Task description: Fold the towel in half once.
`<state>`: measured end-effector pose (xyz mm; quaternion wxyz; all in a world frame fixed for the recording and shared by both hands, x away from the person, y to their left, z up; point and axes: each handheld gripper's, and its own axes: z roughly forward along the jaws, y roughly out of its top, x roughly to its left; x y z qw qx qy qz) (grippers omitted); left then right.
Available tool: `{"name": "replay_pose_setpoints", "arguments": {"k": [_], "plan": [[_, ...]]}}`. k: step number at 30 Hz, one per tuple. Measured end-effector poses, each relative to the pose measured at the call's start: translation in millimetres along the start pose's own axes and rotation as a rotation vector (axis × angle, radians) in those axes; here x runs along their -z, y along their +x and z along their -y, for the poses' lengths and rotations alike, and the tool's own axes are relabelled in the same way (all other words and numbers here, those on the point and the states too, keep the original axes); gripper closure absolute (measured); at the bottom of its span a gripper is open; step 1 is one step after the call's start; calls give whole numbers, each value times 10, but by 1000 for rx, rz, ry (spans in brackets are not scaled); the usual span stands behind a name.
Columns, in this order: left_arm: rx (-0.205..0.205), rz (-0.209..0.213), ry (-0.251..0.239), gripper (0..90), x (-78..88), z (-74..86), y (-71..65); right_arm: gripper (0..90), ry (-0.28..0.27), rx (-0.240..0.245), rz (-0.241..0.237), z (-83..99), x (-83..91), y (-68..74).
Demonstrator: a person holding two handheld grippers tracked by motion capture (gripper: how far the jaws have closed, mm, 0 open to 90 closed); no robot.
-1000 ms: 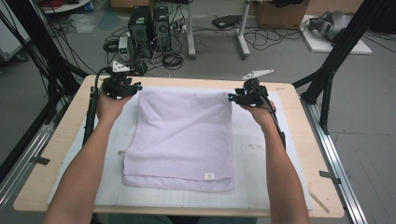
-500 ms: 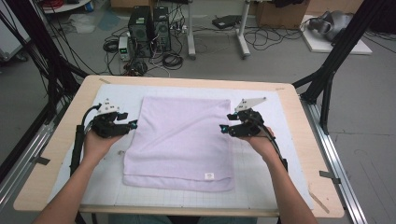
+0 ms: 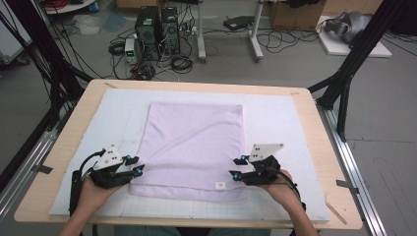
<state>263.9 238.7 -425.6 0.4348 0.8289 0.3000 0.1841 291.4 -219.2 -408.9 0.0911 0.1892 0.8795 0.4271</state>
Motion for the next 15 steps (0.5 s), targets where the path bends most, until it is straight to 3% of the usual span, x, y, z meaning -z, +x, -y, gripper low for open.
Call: {"name": "replay_pose_setpoints", "arguments": {"k": [2,6,11,15], "plan": [[-14,12,31,669,-3,62,-33,584,-2,-8,-14,74,-10,29],[-8,22,84,648,-23,197,-23,602,29,-17,-37,194,-95,82],[7,16,79,588,-18,244,-15,620,61,-12,-30,314,-211,119],[-19,34,81,768,-38,226,-52,779,40,-26,-21,345,-192,124]]}}
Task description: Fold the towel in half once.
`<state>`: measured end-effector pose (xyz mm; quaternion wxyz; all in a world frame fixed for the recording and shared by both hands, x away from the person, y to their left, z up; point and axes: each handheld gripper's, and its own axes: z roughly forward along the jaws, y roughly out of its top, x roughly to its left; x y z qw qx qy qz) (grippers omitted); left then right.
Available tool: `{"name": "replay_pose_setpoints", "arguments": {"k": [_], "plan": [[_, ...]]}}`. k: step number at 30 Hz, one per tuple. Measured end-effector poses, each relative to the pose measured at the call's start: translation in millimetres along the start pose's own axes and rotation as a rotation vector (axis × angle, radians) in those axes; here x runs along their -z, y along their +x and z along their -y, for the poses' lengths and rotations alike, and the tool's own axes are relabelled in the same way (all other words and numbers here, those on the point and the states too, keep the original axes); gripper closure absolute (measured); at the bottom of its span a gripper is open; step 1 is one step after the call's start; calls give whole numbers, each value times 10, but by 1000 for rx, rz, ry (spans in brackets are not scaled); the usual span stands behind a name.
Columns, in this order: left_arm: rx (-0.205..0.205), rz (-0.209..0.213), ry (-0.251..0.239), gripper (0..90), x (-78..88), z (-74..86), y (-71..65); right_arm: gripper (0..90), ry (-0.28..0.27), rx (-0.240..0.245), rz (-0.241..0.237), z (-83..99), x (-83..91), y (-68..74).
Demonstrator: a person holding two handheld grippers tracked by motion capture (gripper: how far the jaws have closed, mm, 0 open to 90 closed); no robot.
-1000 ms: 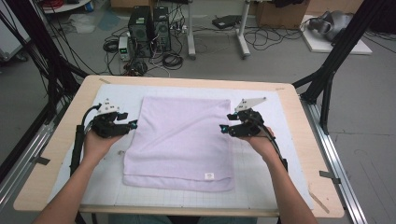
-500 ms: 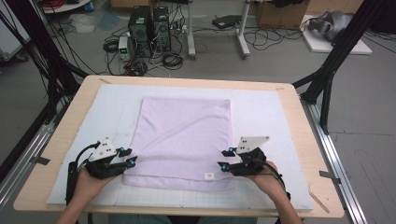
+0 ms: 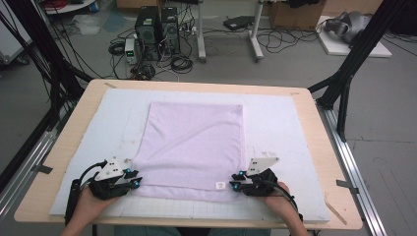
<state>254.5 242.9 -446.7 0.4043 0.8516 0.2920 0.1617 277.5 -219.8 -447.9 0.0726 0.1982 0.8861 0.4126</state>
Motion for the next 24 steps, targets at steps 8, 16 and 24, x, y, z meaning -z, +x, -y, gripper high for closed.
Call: {"name": "replay_pose_setpoints", "arguments": {"k": [8,16,24], "plan": [[12,-12,-15,873,74,-82,-20,863,-27,10,-6,-70,80,-5],[7,-11,-94,873,316,-283,-40,864,-107,33,10,-262,377,3],[1,31,-58,809,318,-141,-156,841,-99,49,-19,-193,550,140]]}}
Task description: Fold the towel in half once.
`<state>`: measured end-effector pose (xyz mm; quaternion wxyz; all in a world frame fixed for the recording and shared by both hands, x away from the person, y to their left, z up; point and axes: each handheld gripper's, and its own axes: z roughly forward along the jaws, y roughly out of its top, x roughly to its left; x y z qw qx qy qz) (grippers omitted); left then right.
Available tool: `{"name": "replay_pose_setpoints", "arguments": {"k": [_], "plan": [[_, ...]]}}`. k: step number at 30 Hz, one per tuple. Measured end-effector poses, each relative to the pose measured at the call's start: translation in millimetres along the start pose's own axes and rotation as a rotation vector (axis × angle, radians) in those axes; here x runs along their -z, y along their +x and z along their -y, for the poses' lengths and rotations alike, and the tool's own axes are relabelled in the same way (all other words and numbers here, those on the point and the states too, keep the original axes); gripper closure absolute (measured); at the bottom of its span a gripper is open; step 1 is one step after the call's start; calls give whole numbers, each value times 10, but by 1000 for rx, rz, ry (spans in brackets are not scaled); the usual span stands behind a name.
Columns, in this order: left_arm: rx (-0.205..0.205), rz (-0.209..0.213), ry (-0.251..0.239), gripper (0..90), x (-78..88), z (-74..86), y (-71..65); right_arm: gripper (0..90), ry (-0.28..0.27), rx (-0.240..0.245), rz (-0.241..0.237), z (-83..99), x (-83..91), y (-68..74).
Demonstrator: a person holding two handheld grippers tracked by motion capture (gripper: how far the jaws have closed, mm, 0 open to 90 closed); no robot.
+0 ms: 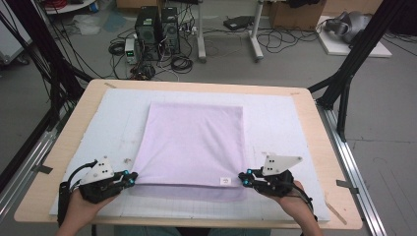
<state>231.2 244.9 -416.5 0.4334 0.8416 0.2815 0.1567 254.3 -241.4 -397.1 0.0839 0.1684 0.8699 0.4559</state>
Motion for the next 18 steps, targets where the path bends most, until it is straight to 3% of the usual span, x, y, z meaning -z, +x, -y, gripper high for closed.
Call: {"name": "replay_pose_setpoints", "arguments": {"k": [2,6,10,12,14,18], "plan": [[5,-8,18,671,-40,45,-5,757,32,-19,-23,81,-50,-3],[2,-11,45,651,-110,92,-6,680,66,-47,-45,196,-182,17],[-5,-20,95,653,-165,180,-3,639,106,-43,-63,286,-311,38],[13,-15,78,648,-150,220,-1,606,124,-44,-66,330,-341,43],[34,-3,63,614,-136,237,6,548,107,-53,-87,367,-348,45],[5,3,73,546,-145,247,-26,512,119,-20,-91,367,-338,59]]}}
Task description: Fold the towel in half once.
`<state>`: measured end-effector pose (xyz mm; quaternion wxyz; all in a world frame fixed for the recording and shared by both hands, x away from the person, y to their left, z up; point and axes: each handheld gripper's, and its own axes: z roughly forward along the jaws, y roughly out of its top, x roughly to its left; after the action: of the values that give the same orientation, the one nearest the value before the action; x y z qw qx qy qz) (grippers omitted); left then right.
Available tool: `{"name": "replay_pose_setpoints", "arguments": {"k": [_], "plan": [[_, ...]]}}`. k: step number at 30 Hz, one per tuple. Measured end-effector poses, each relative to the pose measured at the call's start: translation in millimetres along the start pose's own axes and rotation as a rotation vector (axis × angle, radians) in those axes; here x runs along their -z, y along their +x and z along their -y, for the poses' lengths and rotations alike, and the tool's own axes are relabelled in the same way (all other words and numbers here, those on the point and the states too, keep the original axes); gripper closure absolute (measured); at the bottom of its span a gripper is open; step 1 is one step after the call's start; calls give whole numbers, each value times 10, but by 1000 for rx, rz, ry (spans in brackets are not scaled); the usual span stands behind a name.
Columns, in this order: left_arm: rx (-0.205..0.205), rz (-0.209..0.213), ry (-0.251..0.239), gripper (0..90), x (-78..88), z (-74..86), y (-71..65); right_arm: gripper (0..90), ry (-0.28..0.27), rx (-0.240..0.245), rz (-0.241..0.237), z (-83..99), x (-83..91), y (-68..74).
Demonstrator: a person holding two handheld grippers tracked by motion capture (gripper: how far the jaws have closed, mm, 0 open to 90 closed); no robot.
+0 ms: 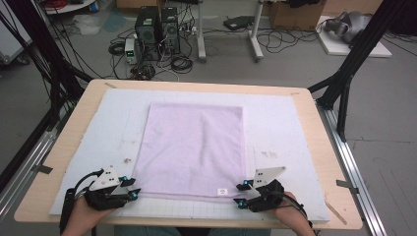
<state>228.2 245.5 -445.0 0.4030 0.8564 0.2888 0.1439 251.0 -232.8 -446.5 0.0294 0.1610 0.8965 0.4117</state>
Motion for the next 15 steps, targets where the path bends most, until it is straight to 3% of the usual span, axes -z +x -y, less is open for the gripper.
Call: {"name": "replay_pose_setpoints", "arguments": {"k": [3,5,8,11,15], "plan": [[3,31,-2,459,-33,2,-23,535,14,35,28,-12,-23,29],[-19,7,-12,442,-47,16,-58,632,12,57,67,-8,-29,49],[-28,-26,-18,571,-38,21,-67,799,-3,58,97,10,-16,40],[-29,-44,-18,795,-24,17,-65,837,-16,51,71,25,-1,1],[-26,-32,-16,840,-14,7,-71,845,-14,57,56,32,34,2]]}}
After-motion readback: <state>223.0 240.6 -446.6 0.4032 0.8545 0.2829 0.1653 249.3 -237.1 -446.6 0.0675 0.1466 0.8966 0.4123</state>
